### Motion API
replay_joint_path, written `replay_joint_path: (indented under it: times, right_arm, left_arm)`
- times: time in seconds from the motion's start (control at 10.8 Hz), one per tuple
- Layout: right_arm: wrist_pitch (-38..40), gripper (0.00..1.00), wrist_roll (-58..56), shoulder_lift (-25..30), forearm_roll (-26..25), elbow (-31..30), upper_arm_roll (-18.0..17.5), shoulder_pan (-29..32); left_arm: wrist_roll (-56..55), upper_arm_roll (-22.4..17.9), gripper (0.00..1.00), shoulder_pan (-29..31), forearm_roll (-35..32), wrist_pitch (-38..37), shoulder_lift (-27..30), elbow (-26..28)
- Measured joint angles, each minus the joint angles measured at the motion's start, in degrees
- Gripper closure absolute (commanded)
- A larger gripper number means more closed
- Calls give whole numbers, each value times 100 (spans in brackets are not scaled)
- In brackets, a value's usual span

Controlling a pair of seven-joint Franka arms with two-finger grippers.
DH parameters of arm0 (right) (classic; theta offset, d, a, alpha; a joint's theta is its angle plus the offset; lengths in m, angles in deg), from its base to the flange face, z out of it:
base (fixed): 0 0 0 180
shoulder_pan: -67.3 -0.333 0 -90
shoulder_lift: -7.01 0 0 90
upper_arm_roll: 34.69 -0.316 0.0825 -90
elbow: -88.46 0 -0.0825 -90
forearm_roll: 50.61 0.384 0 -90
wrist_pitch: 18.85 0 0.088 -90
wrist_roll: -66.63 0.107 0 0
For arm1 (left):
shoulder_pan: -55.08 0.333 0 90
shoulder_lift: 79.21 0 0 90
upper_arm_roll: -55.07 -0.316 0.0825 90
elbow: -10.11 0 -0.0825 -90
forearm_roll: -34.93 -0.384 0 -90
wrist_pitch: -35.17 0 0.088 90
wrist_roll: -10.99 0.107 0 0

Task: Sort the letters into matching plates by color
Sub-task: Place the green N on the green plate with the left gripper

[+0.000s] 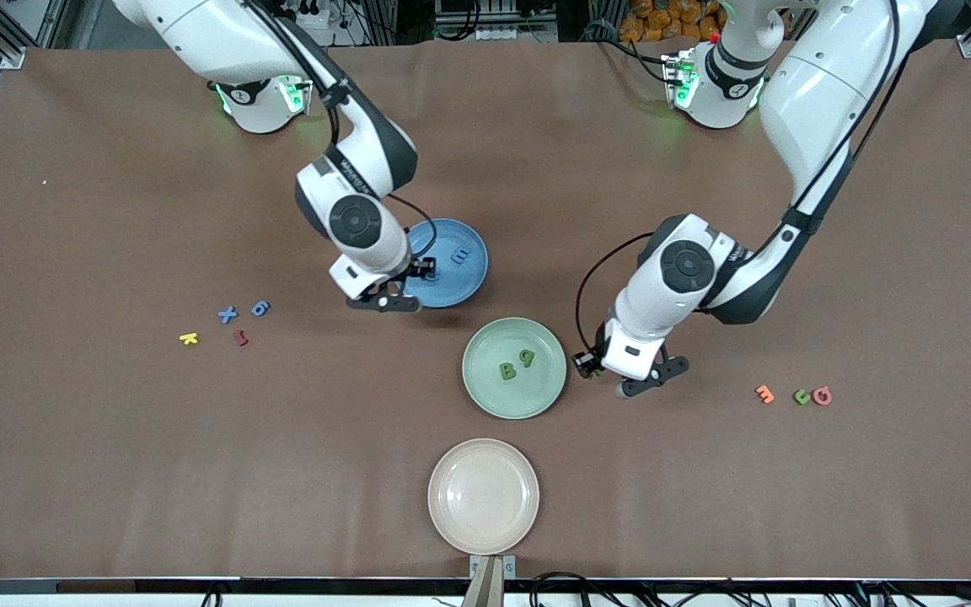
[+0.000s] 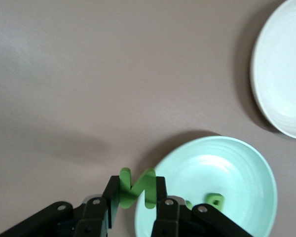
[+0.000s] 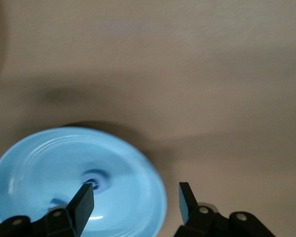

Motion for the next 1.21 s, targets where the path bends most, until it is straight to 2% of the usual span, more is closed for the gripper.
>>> replay_joint_path:
  times: [0.09, 0.19, 0.28, 0.37, 0.46, 0.74, 1.02, 1.21]
  right_arm:
    - [205, 18, -175, 45, -5, 2, 65, 203]
    - [434, 12, -388, 95, -5, -6, 171, 382]
    - [611, 8, -498, 158, -4, -55, 286, 562]
    - [680, 7, -531, 247, -4, -178, 409, 726]
    - [689, 16, -556, 327, -2, -329, 551, 884]
    - [677, 16, -615, 491, 2, -767, 845, 1256]
    - [157, 16, -586, 787, 71, -1298, 1148, 1326]
    - [-337, 16, -590, 896, 116, -1712, 1396, 1398]
  left_arm:
    - [-166, -3, 100, -124, 0, 0, -56, -108]
    - [-300, -4, 100, -226, 0, 0, -98, -200]
    - [-451, -4, 36, -335, 0, 0, -127, -277]
    - [-606, -22, 0, -456, 0, 0, -138, -321]
    - [-738, -113, 0, -612, 0, -2, -143, -351]
    - [-845, -811, 0, -1228, -1, -3, -154, -423]
    - [-845, -1061, 0, -1192, -2, -33, -157, -425]
    - [-559, -1229, 0, -882, -7, -81, -162, -425]
